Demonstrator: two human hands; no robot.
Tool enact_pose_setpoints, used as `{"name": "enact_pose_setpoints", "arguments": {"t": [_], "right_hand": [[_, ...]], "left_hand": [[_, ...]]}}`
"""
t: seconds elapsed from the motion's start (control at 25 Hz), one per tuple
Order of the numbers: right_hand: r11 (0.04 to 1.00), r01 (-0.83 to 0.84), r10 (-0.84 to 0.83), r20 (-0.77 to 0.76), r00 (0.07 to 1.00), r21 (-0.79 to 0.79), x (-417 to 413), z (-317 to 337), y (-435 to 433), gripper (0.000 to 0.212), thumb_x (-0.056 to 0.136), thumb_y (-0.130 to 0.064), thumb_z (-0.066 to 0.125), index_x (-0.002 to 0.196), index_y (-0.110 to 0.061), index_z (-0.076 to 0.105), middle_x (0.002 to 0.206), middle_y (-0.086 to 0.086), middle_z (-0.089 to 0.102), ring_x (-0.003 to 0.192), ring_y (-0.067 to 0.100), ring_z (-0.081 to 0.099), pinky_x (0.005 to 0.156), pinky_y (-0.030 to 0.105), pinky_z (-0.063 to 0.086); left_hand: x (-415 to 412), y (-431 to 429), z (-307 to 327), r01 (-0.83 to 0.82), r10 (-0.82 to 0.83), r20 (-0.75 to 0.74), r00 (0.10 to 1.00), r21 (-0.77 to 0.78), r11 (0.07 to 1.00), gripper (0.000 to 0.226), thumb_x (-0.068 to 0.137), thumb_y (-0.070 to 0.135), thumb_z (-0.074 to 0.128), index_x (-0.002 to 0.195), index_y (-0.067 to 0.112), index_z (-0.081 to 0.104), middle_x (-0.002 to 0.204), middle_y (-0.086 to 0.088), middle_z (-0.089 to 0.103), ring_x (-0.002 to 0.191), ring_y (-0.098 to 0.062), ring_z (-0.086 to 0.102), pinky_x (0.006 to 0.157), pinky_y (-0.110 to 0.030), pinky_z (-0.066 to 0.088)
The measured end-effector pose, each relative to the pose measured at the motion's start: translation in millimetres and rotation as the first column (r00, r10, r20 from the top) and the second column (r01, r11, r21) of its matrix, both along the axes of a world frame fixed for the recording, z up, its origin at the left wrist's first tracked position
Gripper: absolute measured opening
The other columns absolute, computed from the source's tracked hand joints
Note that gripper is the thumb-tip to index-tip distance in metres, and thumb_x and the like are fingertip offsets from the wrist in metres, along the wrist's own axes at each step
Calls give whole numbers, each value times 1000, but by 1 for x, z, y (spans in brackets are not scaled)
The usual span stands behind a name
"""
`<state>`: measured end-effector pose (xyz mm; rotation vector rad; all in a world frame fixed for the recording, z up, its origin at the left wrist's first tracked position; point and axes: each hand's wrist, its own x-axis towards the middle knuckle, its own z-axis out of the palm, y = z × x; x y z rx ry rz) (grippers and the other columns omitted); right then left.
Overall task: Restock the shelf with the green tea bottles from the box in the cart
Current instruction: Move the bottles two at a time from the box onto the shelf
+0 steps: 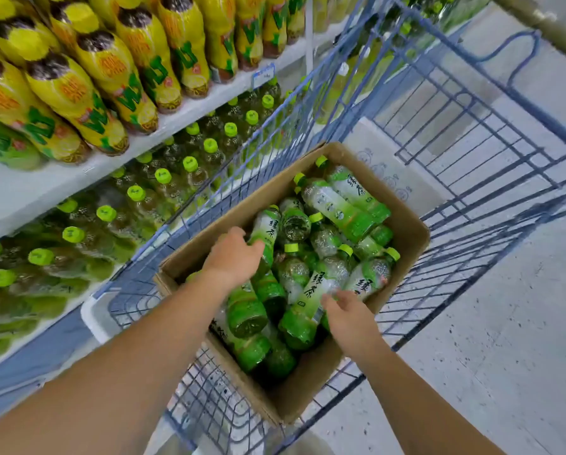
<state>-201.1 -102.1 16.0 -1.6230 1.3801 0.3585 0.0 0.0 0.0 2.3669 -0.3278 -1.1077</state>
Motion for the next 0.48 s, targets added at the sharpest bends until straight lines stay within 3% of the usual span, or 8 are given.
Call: {"name": "enact_pose_setpoints", "arguments": {"t": [0.08,0.16,0.24,0.28,0.4,0.48], "right_hand": [[997,32,-36,-59,998,-63,6,-22,-1,44,100,-42,51,131,-11,52,101,3,62,87,19,54,81,30,37],[993,13,-29,-131,991,-120,15,-37,-4,36,97,-43,55,103,-8,56,81,1,57,70,17,51,70,32,39],[989,16,-44,-191,981,-144,25,-49,-7,42,91,-48,60,74,-11,48,65,3,52,56,18,49,56,32,40],[988,2,-37,-220,975,-157,29,-56,-10,46,89,-50,61,70,-11,46,60,2,49,52,18,47,51,29,37],[983,-52,-4,-305,952,-174,40,-72,-15,49,84,-55,61,86,-6,57,59,0,50,49,14,48,43,24,30],[979,-6,-53,-285,957,-202,44,-71,-13,50,82,-55,63,89,-6,57,60,0,51,48,14,48,42,24,30]], "left_hand": [[11,-17,-18,76,-76,3,997,68,995,62,100,47,43,148,10,34,130,-10,56,93,-21,54,77,-35,44],[19,-33,-29,119,-115,-39,993,123,985,67,101,48,44,151,5,30,131,-12,55,89,-21,50,76,-35,42],[22,-45,-43,140,-136,-39,990,156,978,67,99,48,50,143,-2,39,115,-12,61,86,-25,55,73,-37,43],[25,-47,-49,140,-133,-56,990,169,976,64,98,48,53,135,-4,49,105,-13,65,85,-29,60,70,-37,43],[34,-54,-61,161,-142,-117,983,178,971,52,92,45,64,116,-1,63,82,-10,61,77,-28,60,61,-31,39],[37,-58,-66,189,-167,-137,976,175,966,55,87,44,70,118,0,62,90,-8,60,83,-27,61,67,-33,45]]}}
